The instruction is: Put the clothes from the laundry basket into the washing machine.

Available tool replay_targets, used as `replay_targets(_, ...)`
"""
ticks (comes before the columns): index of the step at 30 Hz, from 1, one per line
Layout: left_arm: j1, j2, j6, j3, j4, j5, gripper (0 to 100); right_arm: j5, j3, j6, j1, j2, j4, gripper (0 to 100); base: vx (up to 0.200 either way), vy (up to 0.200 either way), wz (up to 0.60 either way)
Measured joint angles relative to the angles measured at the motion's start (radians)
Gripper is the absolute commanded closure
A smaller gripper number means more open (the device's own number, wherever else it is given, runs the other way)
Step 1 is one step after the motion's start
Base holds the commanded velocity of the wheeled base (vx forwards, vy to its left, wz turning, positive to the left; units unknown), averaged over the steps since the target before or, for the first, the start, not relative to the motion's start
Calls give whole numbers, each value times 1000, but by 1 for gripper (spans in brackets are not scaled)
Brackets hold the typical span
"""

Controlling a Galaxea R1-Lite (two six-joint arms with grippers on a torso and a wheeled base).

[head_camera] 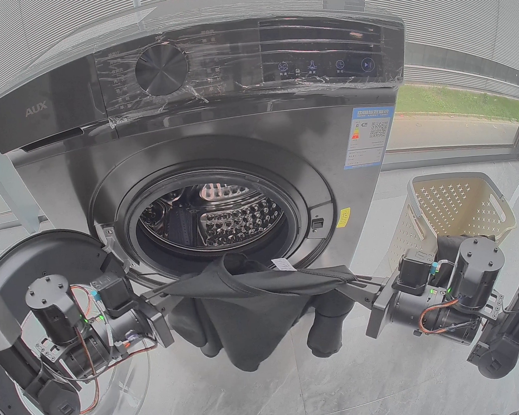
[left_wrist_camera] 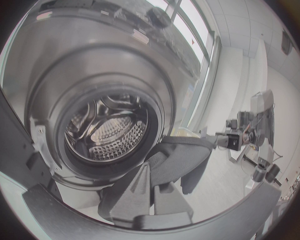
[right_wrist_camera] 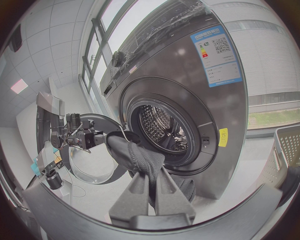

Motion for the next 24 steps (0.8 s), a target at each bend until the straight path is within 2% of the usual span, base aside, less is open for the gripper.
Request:
replay_targets(4,11,-73,-22,-12,1,0,100,8,19,24,-16,-10,-2,100,0,0,0)
replay_targets(15,37,-139,-22,-20,1,0,100,-3,-22,28,-9,-13,-3,100,0,0,0)
replay_targets(24,37,-139,-5,-23,0,3,100,-68,-53,33,32,-30,-3,100,0,0,0)
